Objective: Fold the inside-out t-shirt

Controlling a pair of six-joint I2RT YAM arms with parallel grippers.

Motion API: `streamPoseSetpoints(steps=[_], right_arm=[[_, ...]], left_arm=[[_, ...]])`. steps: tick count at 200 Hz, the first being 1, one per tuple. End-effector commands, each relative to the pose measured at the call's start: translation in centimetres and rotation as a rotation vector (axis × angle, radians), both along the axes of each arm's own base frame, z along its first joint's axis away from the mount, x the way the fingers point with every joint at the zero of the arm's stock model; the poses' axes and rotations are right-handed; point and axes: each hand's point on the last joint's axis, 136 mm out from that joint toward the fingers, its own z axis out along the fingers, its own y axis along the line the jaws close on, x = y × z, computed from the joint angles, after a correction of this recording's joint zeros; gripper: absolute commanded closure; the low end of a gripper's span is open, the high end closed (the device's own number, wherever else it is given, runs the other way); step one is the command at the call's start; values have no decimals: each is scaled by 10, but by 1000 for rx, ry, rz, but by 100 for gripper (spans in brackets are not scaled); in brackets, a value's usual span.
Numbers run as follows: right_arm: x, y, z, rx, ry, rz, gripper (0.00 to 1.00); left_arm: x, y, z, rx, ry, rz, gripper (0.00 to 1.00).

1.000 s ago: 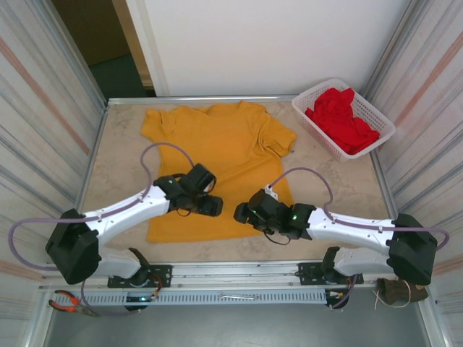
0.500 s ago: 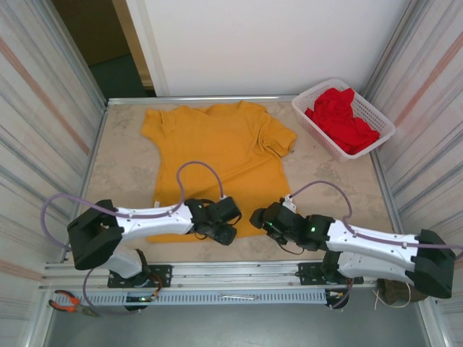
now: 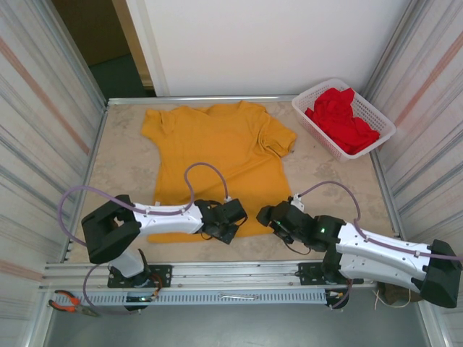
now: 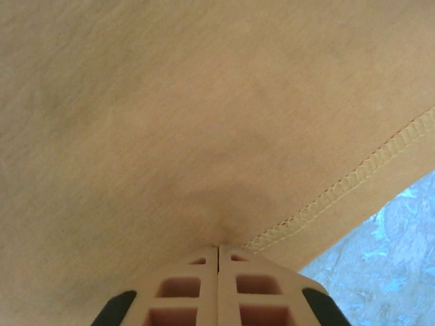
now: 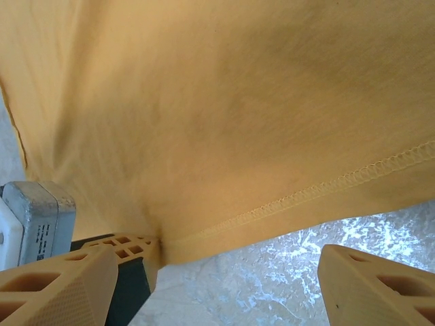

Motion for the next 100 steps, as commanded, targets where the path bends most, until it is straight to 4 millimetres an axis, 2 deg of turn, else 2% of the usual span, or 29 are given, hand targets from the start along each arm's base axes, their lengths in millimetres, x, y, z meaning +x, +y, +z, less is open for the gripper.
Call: streamPoseSetpoints(steps=[1,52,77,100], right_arm=[[-2,1,-5,-12,9,18,24],[-7,35,10,49,0,75,21],[-7,50,17,90,-4,78,16],[-8,60,25,135,-18,60,12]], left_arm=[[6,-5,24,-31,-38,18,100],[14,-13,90,-151,-113,22,100],[14,-12,101,-167,-128,23,100],[14,-10,99,-169,-124,32,100]])
